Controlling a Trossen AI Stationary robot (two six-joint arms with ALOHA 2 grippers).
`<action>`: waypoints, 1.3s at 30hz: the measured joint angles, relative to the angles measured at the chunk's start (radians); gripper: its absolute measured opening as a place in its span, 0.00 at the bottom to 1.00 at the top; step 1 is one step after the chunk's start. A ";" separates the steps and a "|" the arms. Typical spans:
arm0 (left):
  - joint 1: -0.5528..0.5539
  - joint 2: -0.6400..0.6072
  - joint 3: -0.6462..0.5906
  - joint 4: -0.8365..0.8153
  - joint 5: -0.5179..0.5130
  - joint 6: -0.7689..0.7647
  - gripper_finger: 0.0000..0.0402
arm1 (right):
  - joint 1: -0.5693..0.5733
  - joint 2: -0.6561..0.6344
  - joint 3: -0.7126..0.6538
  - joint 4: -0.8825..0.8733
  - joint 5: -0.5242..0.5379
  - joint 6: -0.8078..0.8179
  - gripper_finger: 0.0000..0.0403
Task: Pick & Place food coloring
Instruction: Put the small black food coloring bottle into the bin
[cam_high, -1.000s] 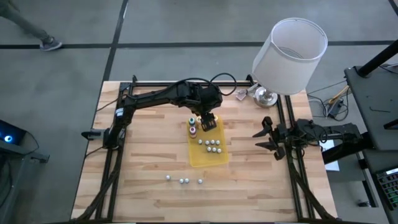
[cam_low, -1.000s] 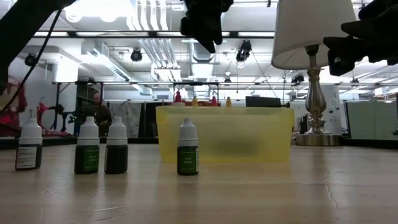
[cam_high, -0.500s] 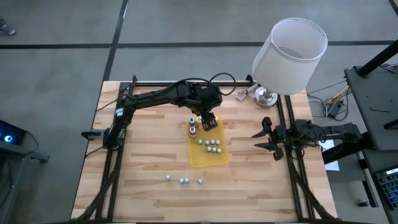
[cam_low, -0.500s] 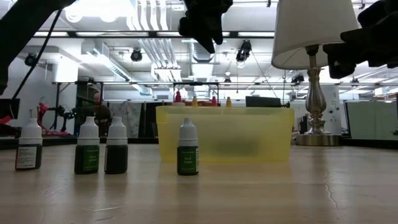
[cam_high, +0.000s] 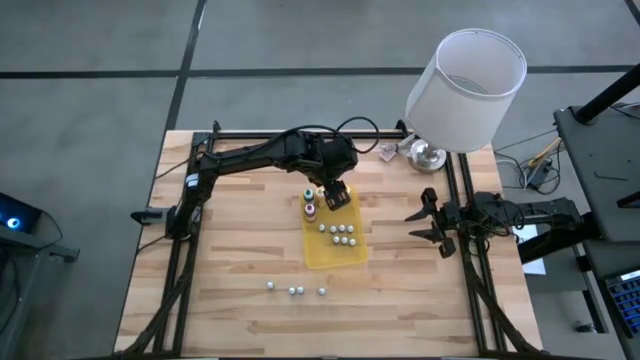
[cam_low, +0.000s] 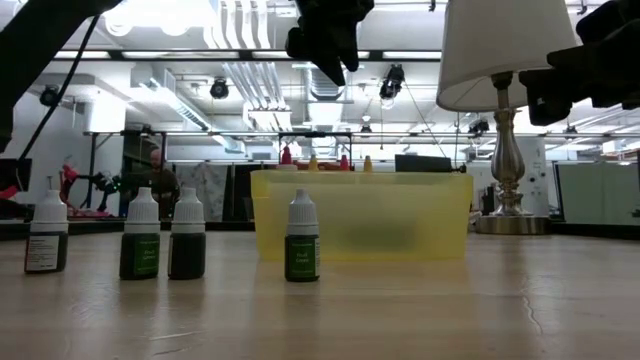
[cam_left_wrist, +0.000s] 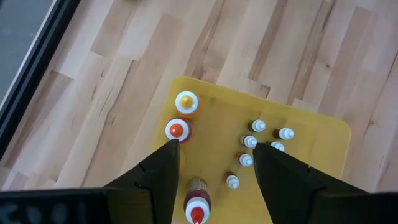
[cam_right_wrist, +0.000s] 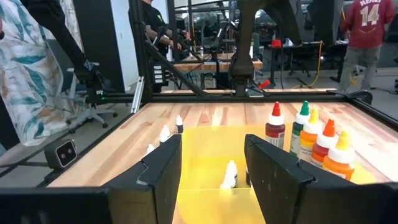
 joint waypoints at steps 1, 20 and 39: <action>0.000 0.000 0.000 0.000 0.000 0.000 0.44 | 0.000 0.000 0.000 0.000 0.000 0.000 0.41; 0.000 0.000 0.000 0.003 0.000 -0.034 0.44 | -0.001 0.002 0.000 -0.018 0.108 -0.077 0.14; 0.000 0.001 0.000 0.004 0.000 -0.051 0.44 | -0.001 0.008 0.000 0.001 0.212 -0.081 0.02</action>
